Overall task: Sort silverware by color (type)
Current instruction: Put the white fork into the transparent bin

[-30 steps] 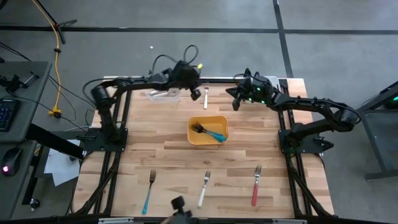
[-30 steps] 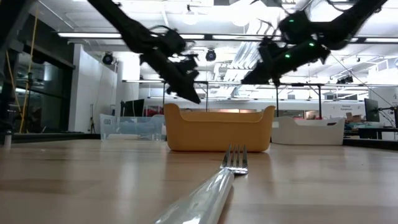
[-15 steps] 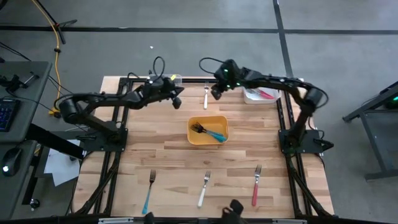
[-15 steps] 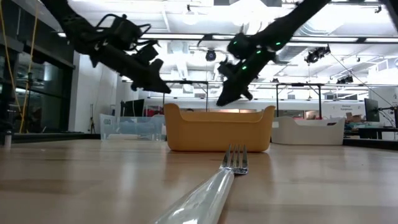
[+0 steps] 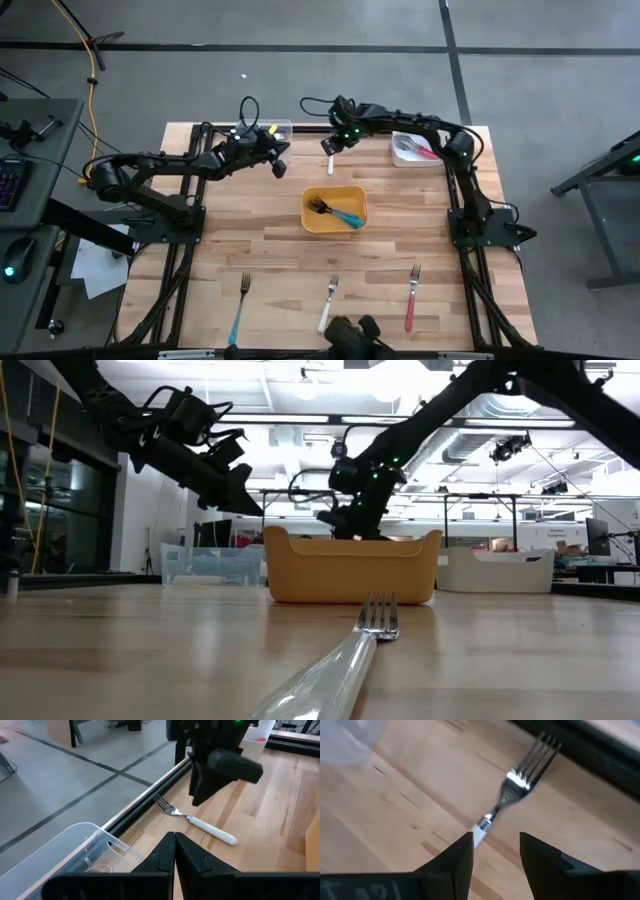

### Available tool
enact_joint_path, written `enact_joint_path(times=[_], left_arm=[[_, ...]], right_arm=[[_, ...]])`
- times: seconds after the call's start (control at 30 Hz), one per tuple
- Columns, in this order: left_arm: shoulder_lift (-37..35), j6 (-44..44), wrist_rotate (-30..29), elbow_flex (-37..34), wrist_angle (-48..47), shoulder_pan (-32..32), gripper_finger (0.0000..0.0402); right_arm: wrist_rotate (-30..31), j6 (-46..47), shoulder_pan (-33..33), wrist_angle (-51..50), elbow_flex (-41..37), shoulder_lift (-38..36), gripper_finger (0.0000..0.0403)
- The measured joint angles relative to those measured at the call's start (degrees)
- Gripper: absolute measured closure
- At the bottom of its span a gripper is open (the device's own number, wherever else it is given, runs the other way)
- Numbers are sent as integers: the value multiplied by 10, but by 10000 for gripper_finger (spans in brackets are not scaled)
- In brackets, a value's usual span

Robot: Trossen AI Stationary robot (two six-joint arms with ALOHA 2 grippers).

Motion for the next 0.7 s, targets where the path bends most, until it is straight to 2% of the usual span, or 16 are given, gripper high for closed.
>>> enact_joint_path(times=[0.2,0.47,0.7], left_arm=[[0,14,-2,0,1,1,401],[0,15,-23,0,-14,1,401],[0,15,-29,0,-30,1,401]], right_arm=[[0,27,0,-69,80,53,249],[-2,7,-1,-188,206,137,249],[37,-32,-13,-278,243,149,249]])
